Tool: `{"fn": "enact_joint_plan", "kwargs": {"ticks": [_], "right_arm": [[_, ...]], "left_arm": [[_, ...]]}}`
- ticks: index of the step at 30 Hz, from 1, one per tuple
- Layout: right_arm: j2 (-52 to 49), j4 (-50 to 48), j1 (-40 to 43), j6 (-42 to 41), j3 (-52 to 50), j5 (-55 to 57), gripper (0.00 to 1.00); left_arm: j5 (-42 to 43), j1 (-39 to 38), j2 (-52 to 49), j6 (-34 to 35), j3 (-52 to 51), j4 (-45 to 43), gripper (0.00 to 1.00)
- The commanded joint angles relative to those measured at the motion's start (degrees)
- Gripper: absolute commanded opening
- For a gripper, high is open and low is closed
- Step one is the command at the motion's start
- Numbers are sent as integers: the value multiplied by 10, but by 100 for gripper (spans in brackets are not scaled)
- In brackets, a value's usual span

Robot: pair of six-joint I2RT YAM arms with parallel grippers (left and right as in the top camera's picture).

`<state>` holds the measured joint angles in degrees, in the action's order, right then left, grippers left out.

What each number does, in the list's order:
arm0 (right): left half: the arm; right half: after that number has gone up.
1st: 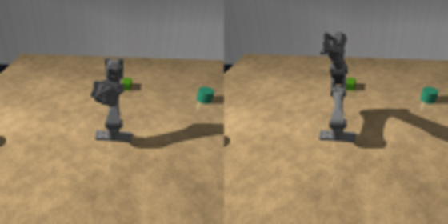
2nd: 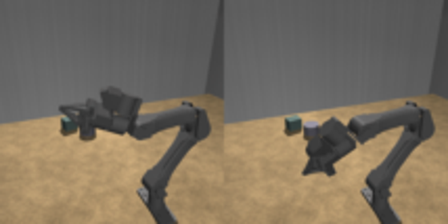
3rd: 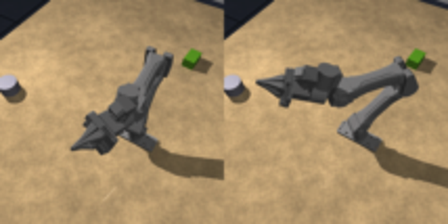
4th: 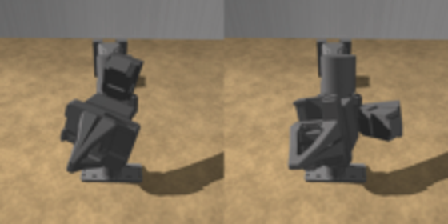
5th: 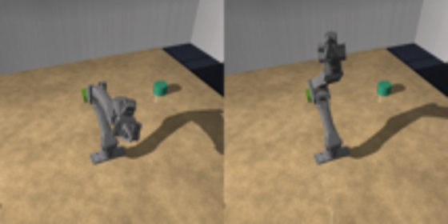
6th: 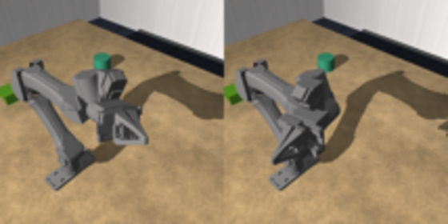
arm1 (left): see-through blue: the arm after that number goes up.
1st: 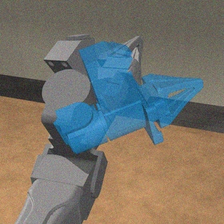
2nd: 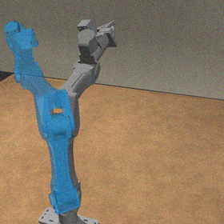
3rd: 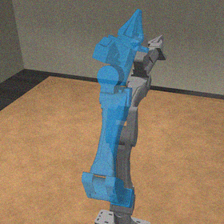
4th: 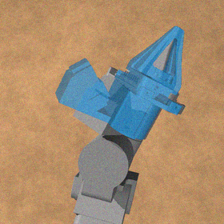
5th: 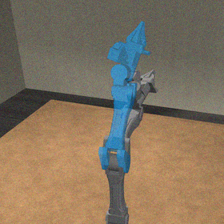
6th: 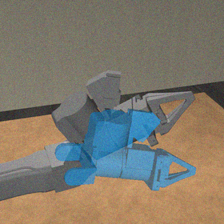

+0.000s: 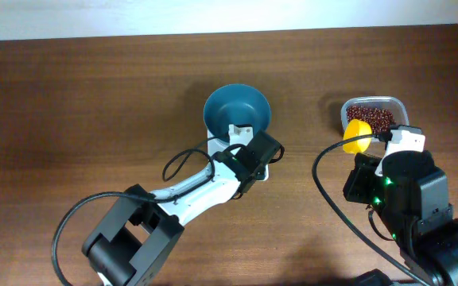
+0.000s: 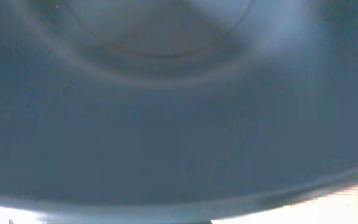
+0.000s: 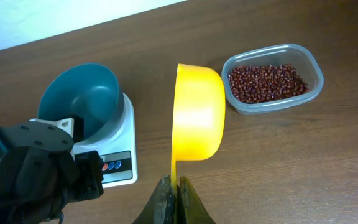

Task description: Scoop item into bowl and weigh 50g on scale

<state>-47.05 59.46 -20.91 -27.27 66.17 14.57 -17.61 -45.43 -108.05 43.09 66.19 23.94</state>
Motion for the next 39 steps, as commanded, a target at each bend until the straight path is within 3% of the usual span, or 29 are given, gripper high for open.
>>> {"fn": "enact_joint_plan", "kwargs": {"ticks": [1,39], "right_arm": [[2,-6,4,-7,12,11,4],[2,-8,4,-7,12,11,4]], "left_arm": [[-6,-2,-8,-5,-4,-2,0],[17,-2,-33,-5,-5,17,0]]}}
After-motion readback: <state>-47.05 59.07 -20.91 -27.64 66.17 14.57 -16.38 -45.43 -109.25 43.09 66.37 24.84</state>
